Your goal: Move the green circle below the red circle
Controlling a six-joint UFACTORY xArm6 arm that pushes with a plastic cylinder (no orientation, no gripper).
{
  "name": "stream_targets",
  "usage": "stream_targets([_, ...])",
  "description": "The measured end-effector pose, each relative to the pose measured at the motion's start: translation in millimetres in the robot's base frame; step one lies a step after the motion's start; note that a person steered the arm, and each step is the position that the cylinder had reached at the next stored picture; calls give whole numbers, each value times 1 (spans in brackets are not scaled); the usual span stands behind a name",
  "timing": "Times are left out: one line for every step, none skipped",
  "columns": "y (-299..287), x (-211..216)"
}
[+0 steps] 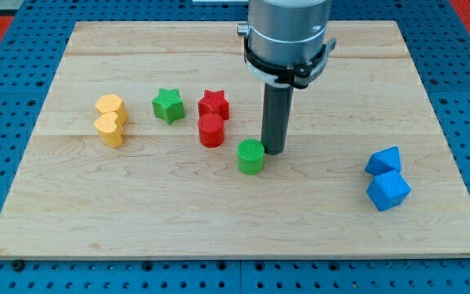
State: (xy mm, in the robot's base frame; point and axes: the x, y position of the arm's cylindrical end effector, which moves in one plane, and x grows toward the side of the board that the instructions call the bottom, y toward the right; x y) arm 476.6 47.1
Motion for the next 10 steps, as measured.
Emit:
stream_targets([46, 2])
stream_targets([43, 13])
stream_targets([20, 23])
stream_targets([-7, 24])
stream_targets([-37, 24])
stream_targets([-45, 24])
stream_targets([-46, 24])
stream_targets([-46, 24])
stream_targets([-49, 24])
stream_targets([24, 4])
